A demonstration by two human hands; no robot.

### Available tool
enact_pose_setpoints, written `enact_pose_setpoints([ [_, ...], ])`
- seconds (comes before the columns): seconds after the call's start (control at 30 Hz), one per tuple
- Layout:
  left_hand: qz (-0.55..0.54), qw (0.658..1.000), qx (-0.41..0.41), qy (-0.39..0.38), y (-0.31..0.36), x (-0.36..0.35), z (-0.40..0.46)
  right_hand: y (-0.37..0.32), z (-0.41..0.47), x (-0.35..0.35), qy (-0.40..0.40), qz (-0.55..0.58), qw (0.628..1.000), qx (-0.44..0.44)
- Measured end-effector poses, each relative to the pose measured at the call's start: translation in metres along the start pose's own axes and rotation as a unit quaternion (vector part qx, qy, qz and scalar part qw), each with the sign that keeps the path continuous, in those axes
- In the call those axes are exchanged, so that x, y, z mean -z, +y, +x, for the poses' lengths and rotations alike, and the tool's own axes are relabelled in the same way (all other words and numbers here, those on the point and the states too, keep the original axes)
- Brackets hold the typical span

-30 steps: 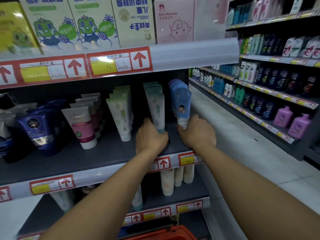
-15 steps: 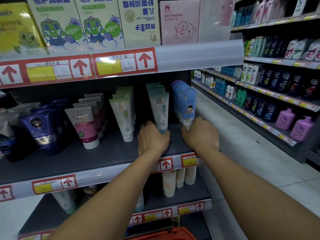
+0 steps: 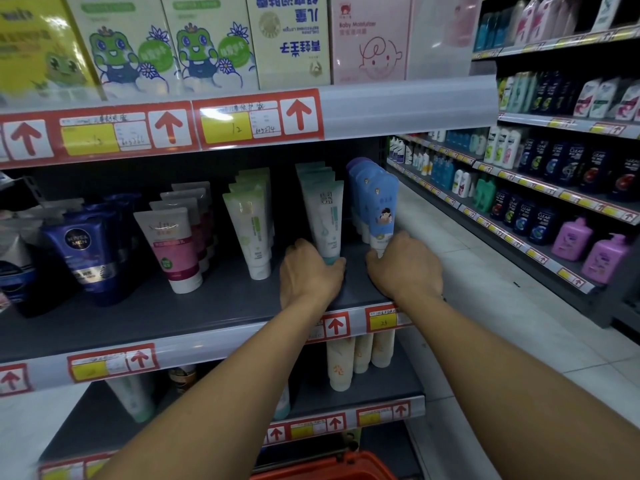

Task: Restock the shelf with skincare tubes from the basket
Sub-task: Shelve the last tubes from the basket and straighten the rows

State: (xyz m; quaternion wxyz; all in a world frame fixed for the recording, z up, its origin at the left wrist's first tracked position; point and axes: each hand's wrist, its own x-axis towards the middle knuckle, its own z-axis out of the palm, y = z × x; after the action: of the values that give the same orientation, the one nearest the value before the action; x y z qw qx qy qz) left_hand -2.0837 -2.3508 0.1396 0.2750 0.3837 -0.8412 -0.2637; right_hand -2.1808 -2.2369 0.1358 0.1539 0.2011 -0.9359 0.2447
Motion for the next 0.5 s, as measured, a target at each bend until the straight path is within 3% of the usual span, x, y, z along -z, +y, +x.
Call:
enact_pose_setpoints([
  [0.5,-0.018,1.0,-0.001,0.02,0.0037,0.0027,-0.0075,0.0,-0.0013,-0.0006,0.019,0.029,0.999,-0.01],
])
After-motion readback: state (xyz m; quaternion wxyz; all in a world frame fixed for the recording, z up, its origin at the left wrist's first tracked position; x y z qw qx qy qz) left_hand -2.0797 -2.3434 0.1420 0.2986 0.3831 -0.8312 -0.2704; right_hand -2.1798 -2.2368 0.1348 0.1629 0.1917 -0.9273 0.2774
